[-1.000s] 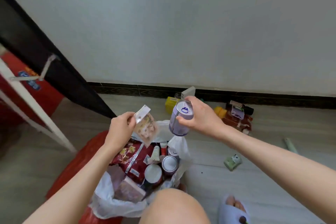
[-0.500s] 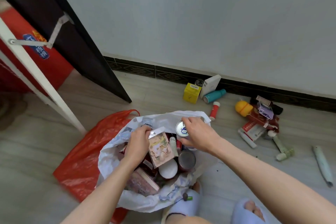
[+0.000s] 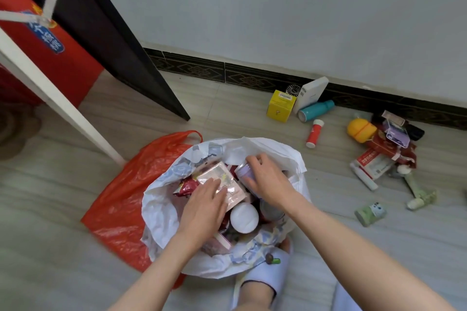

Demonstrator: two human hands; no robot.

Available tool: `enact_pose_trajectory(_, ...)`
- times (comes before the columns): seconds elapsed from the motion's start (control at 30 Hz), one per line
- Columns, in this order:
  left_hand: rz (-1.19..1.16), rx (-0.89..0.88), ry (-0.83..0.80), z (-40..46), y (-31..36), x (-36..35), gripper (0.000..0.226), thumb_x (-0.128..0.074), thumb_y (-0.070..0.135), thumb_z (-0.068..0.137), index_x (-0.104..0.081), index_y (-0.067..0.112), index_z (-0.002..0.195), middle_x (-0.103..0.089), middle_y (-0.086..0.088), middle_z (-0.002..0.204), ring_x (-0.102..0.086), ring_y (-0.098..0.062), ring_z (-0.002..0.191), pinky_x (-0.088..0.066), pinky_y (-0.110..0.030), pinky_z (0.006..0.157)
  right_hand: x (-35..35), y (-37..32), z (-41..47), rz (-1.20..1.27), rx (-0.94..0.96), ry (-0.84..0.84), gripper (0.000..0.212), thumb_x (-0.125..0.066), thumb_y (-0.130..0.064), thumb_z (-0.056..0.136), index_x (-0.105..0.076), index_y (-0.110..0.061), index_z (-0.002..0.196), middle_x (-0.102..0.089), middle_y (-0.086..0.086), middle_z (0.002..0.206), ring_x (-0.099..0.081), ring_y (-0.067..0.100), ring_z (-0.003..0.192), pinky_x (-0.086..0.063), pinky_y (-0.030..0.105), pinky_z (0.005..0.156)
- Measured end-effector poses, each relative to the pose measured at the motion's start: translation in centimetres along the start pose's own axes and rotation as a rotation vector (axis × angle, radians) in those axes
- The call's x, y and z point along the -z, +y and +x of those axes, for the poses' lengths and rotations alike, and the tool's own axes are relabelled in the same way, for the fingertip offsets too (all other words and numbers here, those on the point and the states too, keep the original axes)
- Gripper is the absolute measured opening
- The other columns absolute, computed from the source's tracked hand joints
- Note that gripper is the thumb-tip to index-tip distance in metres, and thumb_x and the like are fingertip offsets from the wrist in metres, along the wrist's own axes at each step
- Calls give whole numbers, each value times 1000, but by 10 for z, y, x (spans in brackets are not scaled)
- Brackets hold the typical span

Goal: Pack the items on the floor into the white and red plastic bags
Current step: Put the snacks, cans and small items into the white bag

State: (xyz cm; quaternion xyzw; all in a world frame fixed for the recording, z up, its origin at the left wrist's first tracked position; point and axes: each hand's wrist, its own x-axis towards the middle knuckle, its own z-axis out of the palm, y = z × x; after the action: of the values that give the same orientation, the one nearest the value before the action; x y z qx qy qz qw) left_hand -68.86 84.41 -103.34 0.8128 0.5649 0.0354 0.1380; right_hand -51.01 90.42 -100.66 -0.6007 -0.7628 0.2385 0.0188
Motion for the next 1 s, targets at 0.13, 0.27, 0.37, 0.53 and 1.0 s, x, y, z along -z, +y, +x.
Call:
enact_pose_trajectory(0.13, 171, 6, -165, -3, 0, 0, 51, -31, 37, 82, -67, 15, 110, -62, -10, 121, -58, -29, 113, -49, -44, 89, -11, 7, -14, -30, 83, -37, 57, -46, -19, 92, -23, -12, 143, -31, 15, 142, -42, 34, 121, -43, 41, 92)
enact_pose_trajectory(0.27, -29, 29, -155, 7, 10, 23, 61, -19, 45, 83, -60, 14, 116, -53, -13, 132, -48, -31, 123, -40, -42, 100, -1, 6, -27, 15, 101, 24, 56, -44, -22, 93, -23, -12, 144, -24, 13, 151, -34, 30, 133, -39, 39, 101)
enact_pose_trajectory(0.37, -55, -31, -25, 18, 19, 47, 47, -32, 38, 84, -61, 12, 110, -59, -14, 119, -59, -31, 107, -48, -39, 89, 25, -1, -42, 73, 146, 115, 58, -35, -35, 88, -35, -7, 139, -36, 17, 145, -43, 32, 128, -41, 41, 100)
enact_pose_trajectory(0.53, -44, -247, 127, 61, 55, 105, 44, -37, 37, 89, -54, 9, 118, -54, -19, 127, -53, -36, 117, -42, -50, 97, 94, 36, -77, -30, 179, 227, 62, -37, -42, 84, -41, -7, 135, -48, 15, 136, -52, 31, 120, -45, 40, 98)
enact_pose_trajectory(1.0, 164, -680, 13, 194, 258, 49, 49, -49, 32, 78, -47, 9, 121, -56, -21, 123, -54, -38, 115, -50, -47, 88, 152, 260, -167, 26, -435, 446, 55, -48, -32, 92, -29, -14, 141, -38, 6, 143, -36, 23, 131, -32, 35, 106)
